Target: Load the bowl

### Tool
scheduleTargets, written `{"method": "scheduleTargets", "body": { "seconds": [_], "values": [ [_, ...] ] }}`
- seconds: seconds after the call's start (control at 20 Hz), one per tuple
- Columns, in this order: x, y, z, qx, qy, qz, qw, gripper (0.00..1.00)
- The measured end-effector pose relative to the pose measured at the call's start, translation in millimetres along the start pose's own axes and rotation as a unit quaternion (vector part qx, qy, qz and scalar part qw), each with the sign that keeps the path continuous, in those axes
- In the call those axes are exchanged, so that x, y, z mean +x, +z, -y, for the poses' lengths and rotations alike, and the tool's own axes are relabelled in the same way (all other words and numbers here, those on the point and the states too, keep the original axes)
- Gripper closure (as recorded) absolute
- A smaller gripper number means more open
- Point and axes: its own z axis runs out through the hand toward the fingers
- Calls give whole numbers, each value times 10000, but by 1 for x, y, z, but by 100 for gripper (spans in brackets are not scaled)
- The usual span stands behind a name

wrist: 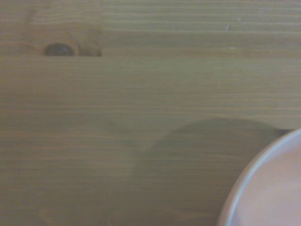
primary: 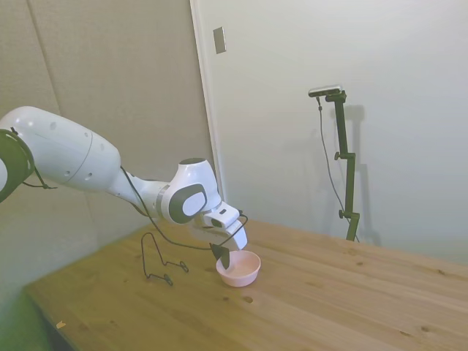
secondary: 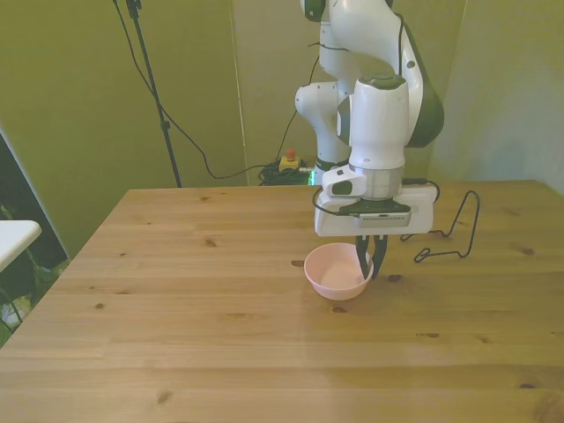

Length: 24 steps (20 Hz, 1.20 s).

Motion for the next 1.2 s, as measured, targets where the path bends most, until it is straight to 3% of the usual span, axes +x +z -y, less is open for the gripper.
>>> {"method": "scheduleTargets", "body": {
  "seconds": [0.4, 0.5, 0.65, 0.85, 1.1, 1.2],
  "values": [
    [-35, -52, 15, 802, -36, 959, 9921, 100],
    [-70, -90, -12, 890, -171, 960, 9912, 100],
    [-73, -92, -10, 1110, -260, 1072, 9877, 100],
    [-82, -102, -4, 1690, -442, 1372, 9750, 100],
    [-99, -115, -9, 2320, -564, 2055, 9491, 100],
    [-106, -118, -15, 2337, -574, 2077, 9481, 100]
  ]
}}
